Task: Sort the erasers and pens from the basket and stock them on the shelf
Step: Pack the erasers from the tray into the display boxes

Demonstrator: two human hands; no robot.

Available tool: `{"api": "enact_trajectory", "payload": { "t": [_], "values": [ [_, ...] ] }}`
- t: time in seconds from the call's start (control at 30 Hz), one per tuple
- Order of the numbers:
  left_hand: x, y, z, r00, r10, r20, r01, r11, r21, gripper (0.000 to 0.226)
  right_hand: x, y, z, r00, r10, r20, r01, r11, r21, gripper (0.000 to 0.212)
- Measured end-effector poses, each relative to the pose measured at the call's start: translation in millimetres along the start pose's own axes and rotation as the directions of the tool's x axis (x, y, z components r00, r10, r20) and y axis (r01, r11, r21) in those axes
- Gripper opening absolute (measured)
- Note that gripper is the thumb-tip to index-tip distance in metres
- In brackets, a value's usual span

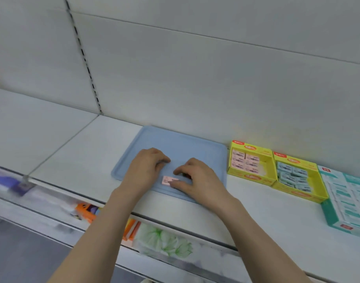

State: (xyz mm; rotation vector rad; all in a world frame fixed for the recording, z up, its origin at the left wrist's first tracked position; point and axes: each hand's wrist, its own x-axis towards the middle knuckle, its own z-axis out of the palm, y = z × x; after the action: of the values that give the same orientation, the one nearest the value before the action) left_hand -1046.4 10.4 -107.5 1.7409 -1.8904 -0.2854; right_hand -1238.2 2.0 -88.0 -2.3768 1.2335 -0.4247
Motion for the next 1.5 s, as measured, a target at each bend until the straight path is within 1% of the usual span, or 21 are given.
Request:
{"api": "enact_trajectory", "payload": {
  "t": [0.1,0.17,0.2,0.27,0.3,0.37,0.43,0.5,0.57,0.63,0.7,0.8,0.87,0.93,1.03,1.1,1.13,1.2,1.23,1.3,1.5],
  "values": [
    [3,3,2,1.0,0.005,-0.013,-0.005,1.0,0.003,0.02,2,-5,-1,1.0,-0.004,0.029,0.002,0.998,0.063,0.022],
    [7,8,3,1.0,-0.022,0.0,0.022,0.999,0.039,0.02,-2,-7,-5,0.999,0.032,0.036,-0.038,0.985,0.167,0.018],
    [9,12,3,0.999,-0.032,-0.004,0.032,0.998,0.046,0.021,-3,-4,-9,0.998,0.07,0.007,-0.069,0.971,0.227,0.018],
    [14,23,5,0.999,-0.031,-0.027,0.031,0.999,0.011,0.024,-7,9,-24,0.979,0.171,-0.11,-0.127,0.936,0.327,0.015],
    [17,31,7,0.999,-0.02,-0.028,0.02,1.0,-0.018,0.025,-10,20,-34,0.956,0.225,-0.186,-0.145,0.918,0.368,0.014],
    [25,49,15,1.0,0.014,0.009,-0.014,0.997,-0.077,0.027,-19,49,-59,0.883,0.326,-0.337,-0.172,0.894,0.413,0.011],
    [34,73,27,0.996,0.067,0.064,-0.058,0.99,-0.131,0.029,-31,78,-85,0.8,0.397,-0.45,-0.228,0.895,0.383,0.006],
    [44,98,41,0.985,0.124,0.124,-0.104,0.982,-0.16,0.033,-38,101,-103,0.754,0.447,-0.481,-0.326,0.891,0.316,0.006],
    [53,119,53,0.973,0.156,0.172,-0.131,0.98,-0.151,0.037,-35,114,-112,0.764,0.483,-0.428,-0.398,0.875,0.277,0.005],
    [60,132,62,0.967,0.169,0.193,-0.144,0.98,-0.134,0.038,-25,119,-109,0.8,0.473,-0.369,-0.418,0.881,0.222,0.01],
    [64,136,67,0.962,0.184,0.203,-0.163,0.98,-0.119,0.034,-15,119,-101,0.83,0.44,-0.343,-0.405,0.898,0.172,0.012],
    [66,134,73,0.959,0.19,0.211,-0.17,0.979,-0.11,0.031,-8,121,-91,0.853,0.394,-0.342,-0.374,0.919,0.124,0.012],
    [66,133,76,0.962,0.188,0.199,-0.167,0.979,-0.117,0.032,-7,123,-87,0.858,0.365,-0.36,-0.366,0.928,0.069,0.016],
    [65,132,77,0.962,0.191,0.194,-0.169,0.978,-0.122,0.034,-6,123,-83,0.866,0.328,-0.378,-0.348,0.937,0.018,0.015],
    [64,133,76,0.958,0.207,0.197,-0.183,0.974,-0.135,0.044,-5,119,-85,0.886,0.302,-0.351,-0.327,0.945,-0.012,0.016],
    [64,134,76,0.955,0.223,0.193,-0.205,0.972,-0.112,0.044,-10,118,-92,0.876,0.329,-0.352,-0.348,0.937,0.01,0.014],
    [65,134,77,0.955,0.231,0.185,-0.217,0.972,-0.094,0.042,-14,120,-96,0.858,0.344,-0.382,-0.369,0.929,0.009,0.013],
    [65,135,79,0.959,0.247,0.137,-0.236,0.968,-0.09,0.039,-23,125,-100,0.813,0.384,-0.437,-0.444,0.895,-0.04,0.012],
    [65,136,80,0.962,0.252,0.103,-0.242,0.965,-0.101,0.037,-27,127,-100,0.802,0.404,-0.44,-0.478,0.876,-0.069,0.013],
    [69,140,83,0.964,0.258,0.057,-0.251,0.962,-0.109,0.034,-29,128,-98,0.81,0.418,-0.41,-0.502,0.856,-0.12,0.016],
    [79,144,86,0.95,0.29,0.111,-0.284,0.956,-0.067,0.034,-24,126,-89,0.803,0.39,-0.451,-0.501,0.851,-0.157,0.017]
  ]
}}
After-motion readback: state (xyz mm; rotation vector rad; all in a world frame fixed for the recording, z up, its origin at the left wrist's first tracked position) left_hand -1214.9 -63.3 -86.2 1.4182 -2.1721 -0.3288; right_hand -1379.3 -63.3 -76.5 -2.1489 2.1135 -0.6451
